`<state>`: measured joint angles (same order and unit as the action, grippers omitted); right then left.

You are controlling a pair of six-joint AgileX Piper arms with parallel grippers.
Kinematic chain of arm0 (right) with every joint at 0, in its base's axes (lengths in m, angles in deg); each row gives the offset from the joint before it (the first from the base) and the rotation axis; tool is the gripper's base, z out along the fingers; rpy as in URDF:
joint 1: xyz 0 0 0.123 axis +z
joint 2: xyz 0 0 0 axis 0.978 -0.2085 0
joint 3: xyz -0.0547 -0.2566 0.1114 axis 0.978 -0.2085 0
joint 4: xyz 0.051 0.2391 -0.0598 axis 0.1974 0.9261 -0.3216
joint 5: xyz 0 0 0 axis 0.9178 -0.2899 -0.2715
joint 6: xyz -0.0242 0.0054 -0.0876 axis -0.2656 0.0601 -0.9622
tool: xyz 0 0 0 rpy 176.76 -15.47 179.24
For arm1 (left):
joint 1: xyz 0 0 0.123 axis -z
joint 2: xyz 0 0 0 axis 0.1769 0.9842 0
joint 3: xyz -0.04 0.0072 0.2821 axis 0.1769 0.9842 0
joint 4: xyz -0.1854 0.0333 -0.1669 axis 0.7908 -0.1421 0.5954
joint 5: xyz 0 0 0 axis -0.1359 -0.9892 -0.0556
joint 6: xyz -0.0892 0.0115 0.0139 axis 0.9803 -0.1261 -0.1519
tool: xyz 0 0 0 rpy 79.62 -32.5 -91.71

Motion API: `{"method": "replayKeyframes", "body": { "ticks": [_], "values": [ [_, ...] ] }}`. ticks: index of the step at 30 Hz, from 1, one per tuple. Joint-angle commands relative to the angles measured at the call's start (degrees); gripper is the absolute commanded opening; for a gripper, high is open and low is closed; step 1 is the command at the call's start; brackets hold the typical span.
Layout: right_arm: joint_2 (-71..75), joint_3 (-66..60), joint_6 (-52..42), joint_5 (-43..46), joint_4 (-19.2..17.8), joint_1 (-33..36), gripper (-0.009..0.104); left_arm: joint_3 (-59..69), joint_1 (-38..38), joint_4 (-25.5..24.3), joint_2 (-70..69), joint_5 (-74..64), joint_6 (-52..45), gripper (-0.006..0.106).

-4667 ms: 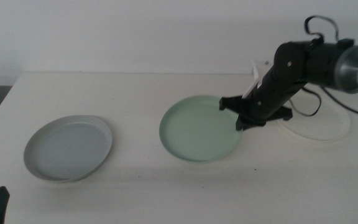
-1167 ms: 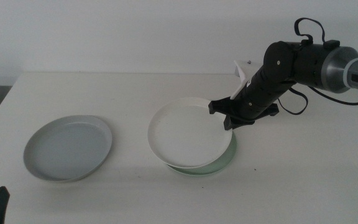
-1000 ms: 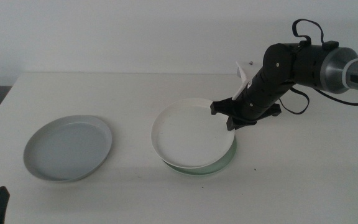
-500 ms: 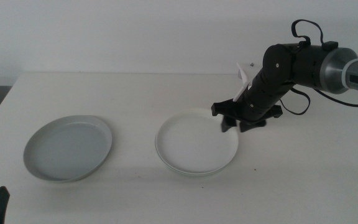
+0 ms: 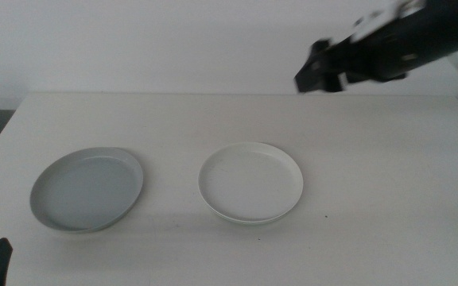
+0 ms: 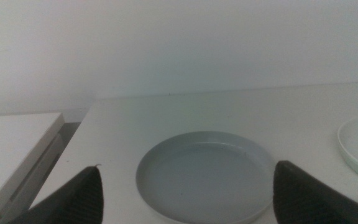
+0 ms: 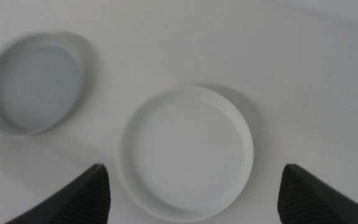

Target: Stack the three bowls on top of each other.

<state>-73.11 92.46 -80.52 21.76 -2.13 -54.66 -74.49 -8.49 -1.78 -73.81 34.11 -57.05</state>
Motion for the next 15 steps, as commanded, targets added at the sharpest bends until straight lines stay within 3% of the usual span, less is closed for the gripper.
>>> {"method": "replayKeyframes", "body": {
  "ticks": [1,6,11,15],
  "values": [
    [8.49,-4.32,-4.58,0.78,2.41,0.05,0.093,0.04,-0.16,0.12,-0.20,0.82,-0.02,0.094],
    [24.40,-16.04,-12.41,5.61,7.05,0.05,0.093,0.04,-0.16,0.12,-0.20,0.82,-0.02,0.094],
    [33.92,-21.12,-20.65,6.11,15.79,0.05,0.093,0.04,-0.16,0.12,-0.20,0.82,-0.02,0.094],
    [34.72,-21.06,-21.01,5.02,16.01,0.05,0.093,0.04,-0.16,0.12,-0.20,0.82,-0.02,0.094]
  ]
}}
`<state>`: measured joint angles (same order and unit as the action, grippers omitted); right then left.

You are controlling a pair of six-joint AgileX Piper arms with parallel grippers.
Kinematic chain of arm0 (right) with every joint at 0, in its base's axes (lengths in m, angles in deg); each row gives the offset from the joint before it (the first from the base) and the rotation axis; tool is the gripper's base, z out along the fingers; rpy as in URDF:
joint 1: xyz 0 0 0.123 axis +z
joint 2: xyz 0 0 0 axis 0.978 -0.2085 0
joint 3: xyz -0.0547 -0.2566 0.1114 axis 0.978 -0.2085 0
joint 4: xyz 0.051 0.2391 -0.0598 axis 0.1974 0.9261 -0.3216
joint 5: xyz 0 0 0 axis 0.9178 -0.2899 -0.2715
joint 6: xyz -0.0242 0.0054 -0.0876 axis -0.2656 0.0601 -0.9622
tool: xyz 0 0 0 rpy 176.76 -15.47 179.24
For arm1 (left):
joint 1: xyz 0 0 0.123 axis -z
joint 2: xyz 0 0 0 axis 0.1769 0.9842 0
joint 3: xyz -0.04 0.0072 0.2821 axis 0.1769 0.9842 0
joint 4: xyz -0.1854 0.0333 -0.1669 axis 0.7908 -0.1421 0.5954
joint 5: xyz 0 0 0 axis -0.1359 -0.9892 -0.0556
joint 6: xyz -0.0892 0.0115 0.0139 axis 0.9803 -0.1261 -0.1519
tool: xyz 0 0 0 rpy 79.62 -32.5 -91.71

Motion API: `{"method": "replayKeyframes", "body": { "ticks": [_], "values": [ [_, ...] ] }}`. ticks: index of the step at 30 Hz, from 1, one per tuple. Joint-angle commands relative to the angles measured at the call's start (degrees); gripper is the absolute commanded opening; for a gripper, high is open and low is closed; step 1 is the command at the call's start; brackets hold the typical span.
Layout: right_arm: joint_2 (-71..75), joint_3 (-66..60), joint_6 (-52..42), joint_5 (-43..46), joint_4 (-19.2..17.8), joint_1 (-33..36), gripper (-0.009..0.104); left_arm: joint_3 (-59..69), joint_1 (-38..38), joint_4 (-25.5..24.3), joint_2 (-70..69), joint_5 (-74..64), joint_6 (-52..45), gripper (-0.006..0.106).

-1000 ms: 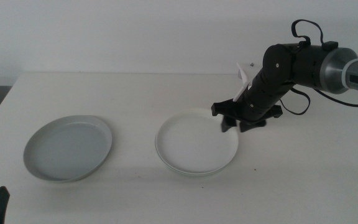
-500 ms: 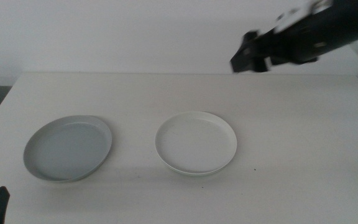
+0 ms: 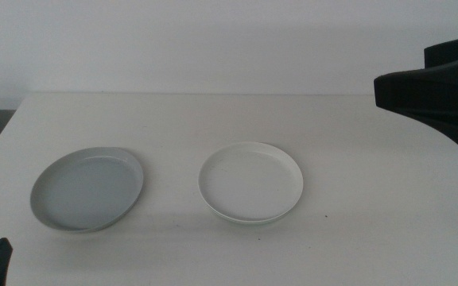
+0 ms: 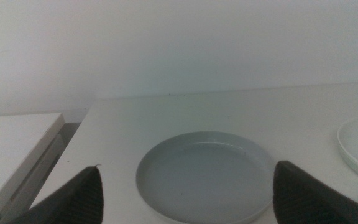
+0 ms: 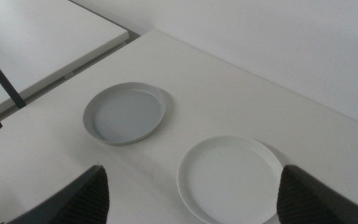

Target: Stack the three bowls on top of each other.

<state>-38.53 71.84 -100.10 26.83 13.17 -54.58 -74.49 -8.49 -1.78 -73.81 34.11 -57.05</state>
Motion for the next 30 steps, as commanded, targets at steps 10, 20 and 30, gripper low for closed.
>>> {"method": "replayKeyframes", "body": {
  "ticks": [10,20,30],
  "values": [
    [0.26,-0.45,1.36,0.01,0.54,-0.03,0.093,0.04,-0.16,0.12,-0.20,0.82,-0.02,0.094],
    [0.26,-0.45,1.36,0.01,0.54,-0.03,0.093,-21.53,-2.40,2.09,17.59,-15.18,2.00,0.094],
    [0.26,-0.45,1.36,0.01,0.54,-0.03,0.093,-47.23,-2.40,6.62,40.85,-48.22,2.00,0.094]
  ]
}}
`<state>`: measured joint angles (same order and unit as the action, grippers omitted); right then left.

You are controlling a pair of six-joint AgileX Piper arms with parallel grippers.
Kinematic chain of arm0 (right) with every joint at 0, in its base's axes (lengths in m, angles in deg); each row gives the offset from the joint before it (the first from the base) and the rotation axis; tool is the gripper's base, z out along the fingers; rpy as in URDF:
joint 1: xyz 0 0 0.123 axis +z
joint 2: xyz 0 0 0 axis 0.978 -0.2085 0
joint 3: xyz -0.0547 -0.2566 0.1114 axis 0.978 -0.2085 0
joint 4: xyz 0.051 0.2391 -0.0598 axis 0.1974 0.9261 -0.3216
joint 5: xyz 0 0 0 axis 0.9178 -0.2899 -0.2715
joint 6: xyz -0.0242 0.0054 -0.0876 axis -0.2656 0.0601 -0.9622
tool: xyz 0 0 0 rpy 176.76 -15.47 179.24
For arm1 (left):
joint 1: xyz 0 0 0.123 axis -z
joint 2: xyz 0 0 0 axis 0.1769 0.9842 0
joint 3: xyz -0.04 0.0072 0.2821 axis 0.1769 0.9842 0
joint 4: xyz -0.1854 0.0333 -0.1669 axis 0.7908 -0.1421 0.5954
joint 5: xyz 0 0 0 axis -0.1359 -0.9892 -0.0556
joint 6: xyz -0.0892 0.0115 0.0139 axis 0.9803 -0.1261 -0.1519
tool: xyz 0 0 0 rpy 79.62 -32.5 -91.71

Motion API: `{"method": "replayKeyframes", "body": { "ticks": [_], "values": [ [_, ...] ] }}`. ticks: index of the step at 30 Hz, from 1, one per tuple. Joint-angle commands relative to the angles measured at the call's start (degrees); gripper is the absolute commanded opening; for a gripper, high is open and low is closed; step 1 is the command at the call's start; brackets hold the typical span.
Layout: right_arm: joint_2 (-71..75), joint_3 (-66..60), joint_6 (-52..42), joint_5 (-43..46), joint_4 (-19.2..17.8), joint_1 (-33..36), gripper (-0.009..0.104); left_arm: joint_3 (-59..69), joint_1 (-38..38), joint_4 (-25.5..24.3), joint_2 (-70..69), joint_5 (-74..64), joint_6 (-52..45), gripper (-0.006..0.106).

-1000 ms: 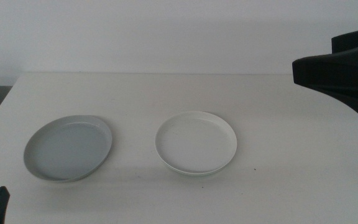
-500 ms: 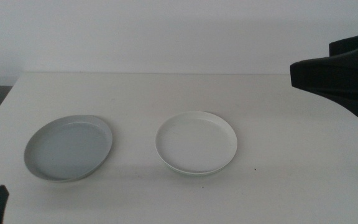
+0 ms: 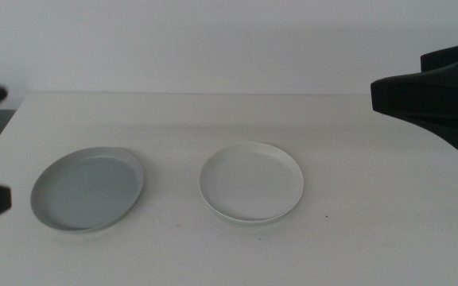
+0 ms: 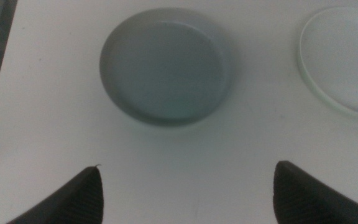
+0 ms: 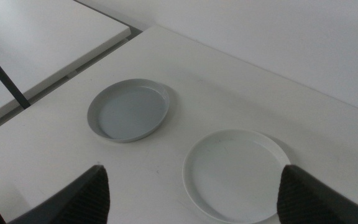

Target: Stack the three bowls on top of each other.

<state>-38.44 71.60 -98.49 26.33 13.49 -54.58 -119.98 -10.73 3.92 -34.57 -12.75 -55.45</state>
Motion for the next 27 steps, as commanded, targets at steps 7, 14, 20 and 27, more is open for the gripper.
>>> {"method": "replayKeyframes", "body": {
  "ticks": [7,14,20,27],
  "values": [
    [0.16,-0.20,-0.25,0.51,0.21,-0.03,0.093,-1.80,-0.69,-3.99,8.96,9.69,29.98,0.094],
    [0.16,-0.20,-0.25,0.51,0.21,-0.03,0.093,-1.80,-0.69,-7.89,15.87,9.67,28.13,0.094],
    [0.16,-0.20,-0.25,0.51,0.21,-0.03,0.093,-8.83,-3.72,-4.50,25.85,8.35,17.52,0.094],
    [0.16,-0.20,-0.25,0.50,0.08,-0.03,0.093,-18.65,-14.50,1.87,43.35,4.27,6.28,0.094]
  ]
}}
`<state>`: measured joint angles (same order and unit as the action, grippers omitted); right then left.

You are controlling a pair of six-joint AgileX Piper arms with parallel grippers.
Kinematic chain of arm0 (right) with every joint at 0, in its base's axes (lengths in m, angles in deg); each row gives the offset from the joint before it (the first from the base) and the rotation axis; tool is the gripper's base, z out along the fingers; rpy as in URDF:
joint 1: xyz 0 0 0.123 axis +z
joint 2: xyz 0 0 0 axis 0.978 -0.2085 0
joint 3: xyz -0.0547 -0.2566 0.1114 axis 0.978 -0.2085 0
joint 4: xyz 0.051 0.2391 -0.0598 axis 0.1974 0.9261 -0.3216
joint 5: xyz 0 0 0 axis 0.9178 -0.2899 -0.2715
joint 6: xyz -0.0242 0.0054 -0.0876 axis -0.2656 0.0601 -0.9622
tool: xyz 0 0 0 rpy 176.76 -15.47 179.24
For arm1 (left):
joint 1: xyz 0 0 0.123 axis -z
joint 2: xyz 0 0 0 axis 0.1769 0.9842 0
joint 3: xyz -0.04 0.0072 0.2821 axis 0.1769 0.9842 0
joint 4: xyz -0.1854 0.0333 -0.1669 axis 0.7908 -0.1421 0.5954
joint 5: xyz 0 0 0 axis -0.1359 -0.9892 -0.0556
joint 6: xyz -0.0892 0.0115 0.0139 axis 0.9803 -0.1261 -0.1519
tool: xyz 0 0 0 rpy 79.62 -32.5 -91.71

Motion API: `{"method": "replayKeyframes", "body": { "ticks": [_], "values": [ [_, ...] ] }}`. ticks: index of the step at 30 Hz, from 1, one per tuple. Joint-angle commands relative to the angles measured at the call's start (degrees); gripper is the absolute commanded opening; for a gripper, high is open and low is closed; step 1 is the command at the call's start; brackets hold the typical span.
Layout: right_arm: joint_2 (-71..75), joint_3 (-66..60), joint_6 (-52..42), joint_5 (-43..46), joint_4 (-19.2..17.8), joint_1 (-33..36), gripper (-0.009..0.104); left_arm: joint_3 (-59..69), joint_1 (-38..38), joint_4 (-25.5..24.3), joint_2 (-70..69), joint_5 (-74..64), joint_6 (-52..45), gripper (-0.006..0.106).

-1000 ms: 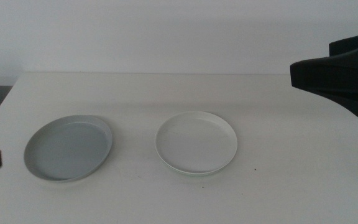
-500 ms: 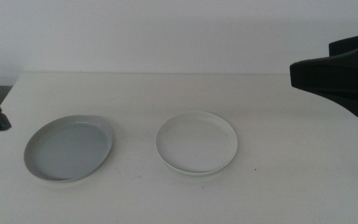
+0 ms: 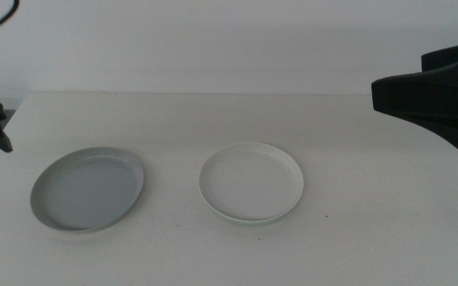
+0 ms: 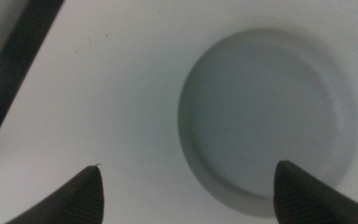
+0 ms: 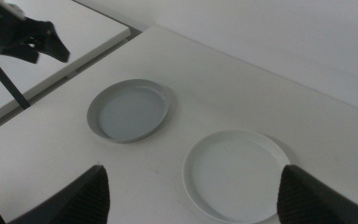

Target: Stack the three bowls on top of each other.

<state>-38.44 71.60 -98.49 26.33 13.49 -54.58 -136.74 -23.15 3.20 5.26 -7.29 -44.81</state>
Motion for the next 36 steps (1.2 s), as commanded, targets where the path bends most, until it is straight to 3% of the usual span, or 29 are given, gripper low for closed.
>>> {"method": "replayKeyframes", "body": {
  "ticks": [1,4,10,17,24,33,36],
  "values": [
    [0.16,-0.20,-0.25,0.50,0.08,-0.03,0.093,-3.17,-3.32,5.07,6.46,-1.65,-9.03,0.094],
    [0.16,-0.20,-0.25,0.50,0.08,-0.03,0.093,-5.11,-4.78,7.70,13.52,-1.65,-16.80,0.094],
    [0.16,-0.20,-0.25,0.50,0.08,-0.03,0.093,-5.11,-4.78,2.93,22.80,-3.07,-10.56,0.094],
    [0.16,-0.20,-0.25,0.50,0.08,-0.03,0.093,-6.57,-4.68,13.30,28.91,3.00,-16.76,0.094],
    [0.16,-0.20,-0.25,0.50,0.08,-0.03,0.093,-7.74,-4.68,13.63,30.69,7.55,-18.50,0.093],
    [0.16,-0.20,-0.25,0.50,0.08,-0.03,0.093,-7.74,-4.68,15.35,33.56,7.28,-21.25,0.073],
    [0.16,-0.20,-0.25,0.50,0.08,-0.03,0.093,-7.74,-4.68,15.65,34.36,6.80,-20.55,0.058]
  ]
}}
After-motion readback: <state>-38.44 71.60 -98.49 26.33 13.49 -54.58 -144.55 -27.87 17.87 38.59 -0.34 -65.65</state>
